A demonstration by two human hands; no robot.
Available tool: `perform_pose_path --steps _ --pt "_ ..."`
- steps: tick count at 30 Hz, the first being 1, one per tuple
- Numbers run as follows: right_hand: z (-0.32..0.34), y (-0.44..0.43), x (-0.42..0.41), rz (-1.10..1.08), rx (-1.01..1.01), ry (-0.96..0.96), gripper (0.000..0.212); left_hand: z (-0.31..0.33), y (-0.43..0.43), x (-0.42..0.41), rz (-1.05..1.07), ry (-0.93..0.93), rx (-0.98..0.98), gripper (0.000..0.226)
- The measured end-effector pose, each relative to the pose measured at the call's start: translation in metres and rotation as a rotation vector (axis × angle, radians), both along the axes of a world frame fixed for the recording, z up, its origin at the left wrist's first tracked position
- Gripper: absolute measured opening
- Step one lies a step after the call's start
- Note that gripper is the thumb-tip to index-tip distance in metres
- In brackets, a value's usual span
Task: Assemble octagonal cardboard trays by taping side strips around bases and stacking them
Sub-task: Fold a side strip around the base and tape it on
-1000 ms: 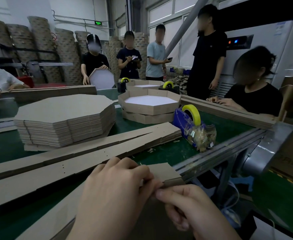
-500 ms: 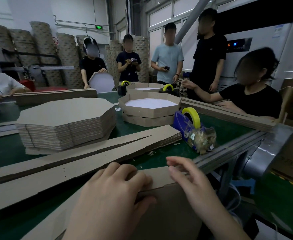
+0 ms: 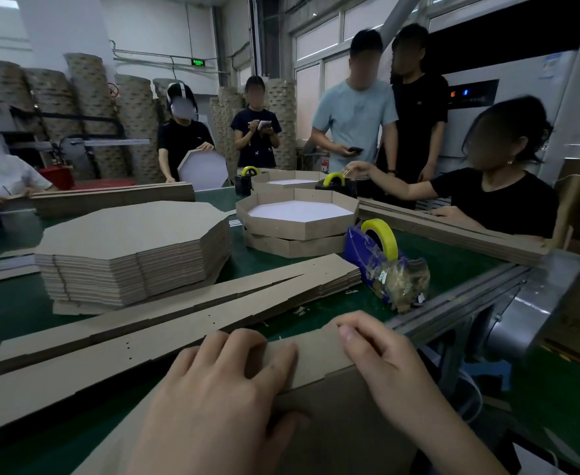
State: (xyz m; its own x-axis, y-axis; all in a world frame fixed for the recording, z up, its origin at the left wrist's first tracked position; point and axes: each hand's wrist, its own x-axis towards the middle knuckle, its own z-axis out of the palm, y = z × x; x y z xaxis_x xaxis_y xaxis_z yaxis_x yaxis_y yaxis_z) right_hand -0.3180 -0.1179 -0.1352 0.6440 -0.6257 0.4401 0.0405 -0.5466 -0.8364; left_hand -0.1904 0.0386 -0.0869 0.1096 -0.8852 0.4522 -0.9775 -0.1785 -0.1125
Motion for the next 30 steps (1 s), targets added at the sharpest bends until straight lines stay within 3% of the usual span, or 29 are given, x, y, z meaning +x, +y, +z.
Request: perform_pose_path --steps 8,11,13,14,18,24,30 --pt "0.009 -0.003 -0.001 0.124 0.144 0.086 0.02 0.004 -0.003 0.005 0.004 0.008 0.117 0.061" --pt "0.013 -0.004 0.001 0.165 0.169 0.125 0.022 0.02 -0.009 -0.006 0.004 0.053 0.191 0.053" --pt "0.016 -0.005 0.004 0.182 0.147 0.146 0.024 0.012 -0.015 -0.006 -0.047 0.037 0.123 0.066" --pt "0.017 -0.005 0.005 0.187 0.139 0.154 0.027 0.014 -0.018 -0.008 -0.023 0.067 0.179 0.073" --pt "0.019 -0.008 0.008 0.16 0.136 0.162 0.043 0.01 -0.025 -0.002 -0.043 0.074 0.191 0.076" --pt "0.017 -0.009 0.011 0.174 0.19 0.15 0.047 0.003 -0.026 0.004 -0.077 0.076 0.198 0.087" --pt "0.015 -0.01 0.014 0.215 0.172 0.18 0.045 0.006 -0.024 0.007 -0.078 0.125 0.142 0.075"
